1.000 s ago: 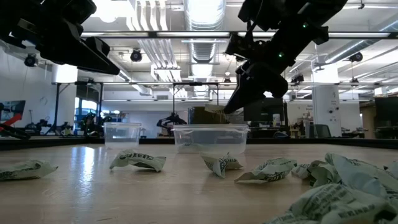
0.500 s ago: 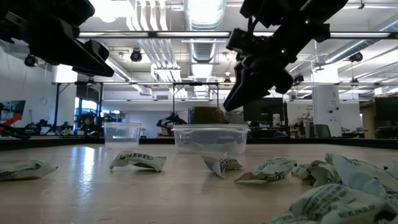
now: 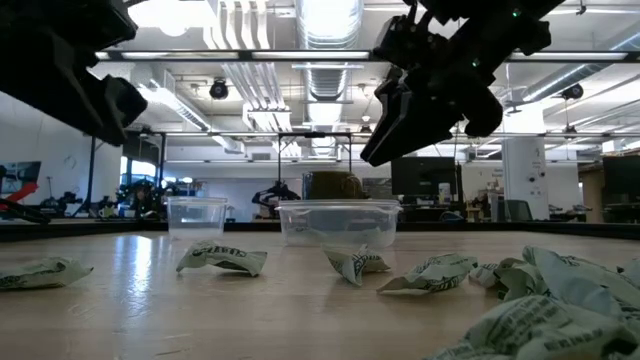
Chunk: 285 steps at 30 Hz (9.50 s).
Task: Pick and place Stevia / Truvia into bins
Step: Put the green stevia packet into the transparent container
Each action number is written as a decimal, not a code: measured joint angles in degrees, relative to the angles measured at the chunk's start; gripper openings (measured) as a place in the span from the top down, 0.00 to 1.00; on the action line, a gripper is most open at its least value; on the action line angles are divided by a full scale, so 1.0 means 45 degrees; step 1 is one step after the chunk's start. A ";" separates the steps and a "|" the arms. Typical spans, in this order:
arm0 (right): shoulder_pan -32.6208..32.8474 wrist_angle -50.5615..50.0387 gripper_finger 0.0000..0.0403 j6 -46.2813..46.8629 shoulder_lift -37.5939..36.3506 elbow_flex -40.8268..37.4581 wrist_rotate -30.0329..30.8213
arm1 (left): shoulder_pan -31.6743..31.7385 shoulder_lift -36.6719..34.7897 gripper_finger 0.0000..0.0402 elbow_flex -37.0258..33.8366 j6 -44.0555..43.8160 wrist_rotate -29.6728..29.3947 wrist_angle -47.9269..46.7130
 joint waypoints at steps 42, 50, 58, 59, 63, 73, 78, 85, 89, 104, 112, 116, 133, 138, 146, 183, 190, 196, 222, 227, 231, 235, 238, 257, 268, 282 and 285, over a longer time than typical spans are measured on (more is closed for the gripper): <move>0.0253 -0.0146 0.75 -0.0045 -0.0451 -0.0331 -0.1802 | -0.4167 0.4213 0.62 0.3325 -1.1282 0.2580 -0.7545; 0.0421 -0.0826 0.76 0.0184 -0.0906 -0.0350 -0.1797 | -0.4167 0.4885 0.50 0.3325 -1.1290 0.2621 -0.7329; 0.1181 -0.1175 0.79 0.0252 -0.2162 -0.0384 -0.1753 | -0.4182 0.5654 0.49 0.3352 -1.1227 0.3197 -0.6942; 0.1292 -0.1263 0.79 0.0312 -0.2362 -0.0395 -0.1752 | -0.4182 0.5702 0.49 0.3332 -1.1224 0.3279 -0.6912; 0.1686 -0.1381 0.80 0.0458 -0.3077 -0.0615 -0.1697 | -0.4182 0.5849 0.49 0.3305 -1.1171 0.3347 -0.6810; 0.2516 -0.1396 0.80 0.0786 -0.4429 -0.1220 -0.0111 | -0.4175 0.6243 0.49 0.3292 -1.0948 0.3345 -0.6339; 0.2699 -0.1435 0.82 0.0786 -0.4554 -0.1226 -0.0043 | -0.4163 0.6778 0.49 0.3305 -1.0540 0.3499 -0.6180; 0.2725 -0.1429 0.83 0.0759 -0.4575 -0.1234 -0.0039 | -0.4162 0.6852 0.58 0.3320 -1.0272 0.3586 -0.6109; 0.2725 -0.1427 0.83 0.0737 -0.4575 -0.1234 -0.0039 | -0.4167 0.6799 0.75 0.3302 -1.0176 0.3623 -0.6109; 0.2720 -0.1415 0.83 0.0771 -0.4571 -0.1234 -0.0034 | -0.3794 0.6495 1.00 0.3405 -0.9218 0.2219 -0.6223; 0.2720 -0.1415 0.83 0.0883 -0.4571 -0.1234 -0.0026 | -0.2637 0.6371 1.00 0.4043 -0.6877 -0.0678 -0.6161; 0.2720 -0.1418 0.83 0.1021 -0.4571 -0.1234 0.0254 | -0.1817 0.6362 1.00 0.4431 -0.5189 -0.2368 -0.6091; 0.2720 -0.1496 0.83 0.1557 -0.4566 -0.1369 0.0321 | 0.2582 0.6347 1.00 0.4699 0.5706 -0.3834 0.2116; 0.2720 -0.1515 0.83 0.1592 -0.4561 -0.1428 0.0418 | 0.3842 0.6585 1.00 0.4540 0.6822 -0.2696 0.3669; 0.2720 -0.1695 0.83 0.1645 -0.4561 -0.1428 0.0635 | 0.5440 0.7990 1.00 0.4554 0.7850 -0.1477 0.5526; 0.2947 -0.1609 0.83 0.4200 -0.4526 -0.2213 0.0209 | 0.4928 0.7400 0.60 0.4942 0.8269 -0.1103 0.4026; 0.3964 -0.0603 0.83 0.4590 -0.3362 -0.2385 -0.0121 | 0.3652 0.6036 0.60 0.4093 0.7332 -0.1199 0.3490; 0.4663 0.1059 0.83 0.4540 -0.1790 -0.2303 -0.0223 | 0.2784 0.4966 0.60 0.3080 0.6544 -0.1463 0.3363; 0.4964 0.3198 0.72 0.5513 0.1400 -0.2068 -0.1185 | 0.2254 0.3370 0.60 0.1190 0.5363 -0.2421 0.4171; 0.4964 0.2931 0.68 0.5773 0.1578 -0.2060 -0.1122 | 0.2254 0.3370 0.60 0.1188 0.5367 -0.2589 0.4186; 0.4964 0.2664 0.66 0.6027 0.1622 -0.2079 -0.1078 | 0.2254 0.3370 0.60 0.1188 0.5363 -0.2619 0.4187; 0.4964 0.2575 0.67 0.6066 0.1622 -0.2113 -0.0846 | 0.2254 0.3370 0.60 0.1188 0.5363 -0.2622 0.4182; 0.4954 0.2583 0.72 0.6005 0.1622 -0.2113 -0.0738 | 0.2254 0.3370 0.60 0.1188 0.5363 -0.2622 0.4190; 0.4964 0.2569 0.98 0.5456 0.1439 -0.2104 -0.0683 | 0.2254 0.3370 0.60 0.1183 0.5380 -0.2617 0.4186; 0.4959 0.1947 0.98 0.3735 -0.0457 -0.2094 0.1984 | 0.2254 0.3375 0.60 0.1129 0.5387 -0.2612 0.4178; 0.2510 0.3074 0.98 0.2203 -0.0704 -0.2089 0.6194 | 0.2254 0.3375 0.60 0.1100 0.5392 -0.2612 0.4188; 0.1644 0.3619 0.98 0.2221 -0.0466 -0.2089 0.5053 | 0.2254 0.3375 0.60 0.1098 0.5392 -0.2612 0.4191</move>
